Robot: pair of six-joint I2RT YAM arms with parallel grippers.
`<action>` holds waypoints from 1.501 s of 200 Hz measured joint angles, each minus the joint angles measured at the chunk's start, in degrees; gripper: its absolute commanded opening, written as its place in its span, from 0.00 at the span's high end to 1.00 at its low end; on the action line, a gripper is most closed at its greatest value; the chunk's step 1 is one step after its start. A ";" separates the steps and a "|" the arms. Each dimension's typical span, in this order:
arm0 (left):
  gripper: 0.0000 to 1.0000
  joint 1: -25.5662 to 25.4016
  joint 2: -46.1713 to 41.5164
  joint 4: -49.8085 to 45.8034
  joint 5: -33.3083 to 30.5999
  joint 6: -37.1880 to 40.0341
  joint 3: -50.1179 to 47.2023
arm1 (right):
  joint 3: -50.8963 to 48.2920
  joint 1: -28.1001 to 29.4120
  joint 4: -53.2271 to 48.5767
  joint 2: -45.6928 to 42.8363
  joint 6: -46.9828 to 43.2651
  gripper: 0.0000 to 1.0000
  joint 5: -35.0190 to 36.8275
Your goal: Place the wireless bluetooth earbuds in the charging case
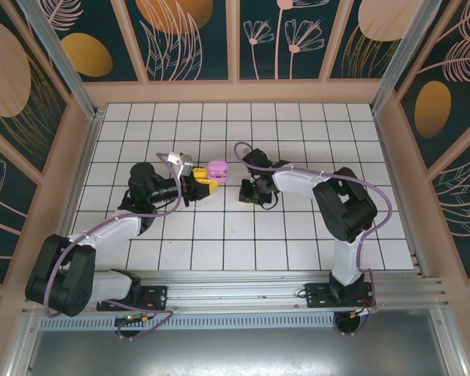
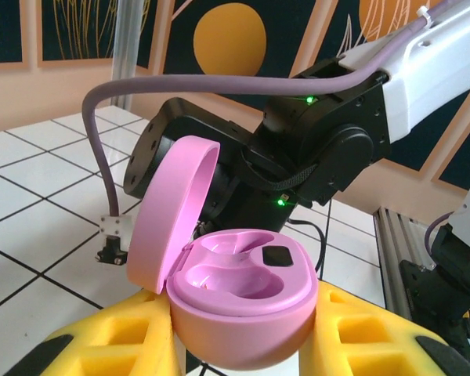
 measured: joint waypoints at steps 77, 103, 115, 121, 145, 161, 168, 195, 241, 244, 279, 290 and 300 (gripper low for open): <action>1.00 0.00 -2.05 -1.90 -0.72 1.29 0.00 | 0.59 -0.02 0.04 0.15 -2.23 0.80 0.17; 1.00 0.00 -2.19 -1.92 -1.14 1.29 0.00 | 0.57 -0.02 -0.22 -1.22 -2.45 0.81 1.03; 1.00 0.00 -2.19 -1.90 -1.33 1.29 0.00 | 0.37 -0.02 -0.46 -2.67 -2.45 0.82 1.49; 1.00 0.00 -2.19 -1.90 -1.36 1.29 0.00 | 0.11 -0.02 -0.44 -3.54 -2.45 0.82 1.68; 1.00 0.00 -2.19 -1.86 -1.53 1.27 0.00 | -1.09 -0.02 -1.51 -8.31 -2.40 0.82 2.45; 1.00 0.00 -2.19 -1.86 -1.81 1.29 0.00 | -1.90 0.00 -2.16 -11.76 -2.16 0.82 2.97; 1.00 0.00 -2.14 -1.84 -2.03 1.29 0.00 | -2.29 0.09 -2.64 -13.60 -1.95 0.82 3.19; 1.00 0.00 -1.57 -1.38 -3.41 1.97 0.00 | -4.04 0.85 -4.00 -21.53 -0.46 0.82 4.24; 1.00 -0.17 0.26 0.76 -6.16 3.82 0.02 | -4.92 3.52 -4.96 -31.98 2.73 0.83 5.95; 1.00 -0.24 0.42 0.81 -6.43 3.98 0.02 | -4.85 3.91 -5.07 -32.52 2.91 0.83 6.01; 1.00 -2.03 1.49 1.38 -8.39 6.32 0.13 | -1.68 9.88 -7.30 -34.75 4.72 0.83 8.79; 1.00 -2.80 1.70 1.42 -8.98 7.17 0.22 | -0.15 11.72 -7.50 -34.75 5.20 0.83 9.60; 1.00 -3.43 1.86 1.57 -9.42 7.85 0.24 | 1.03 13.07 -7.50 -34.75 5.29 0.83 10.32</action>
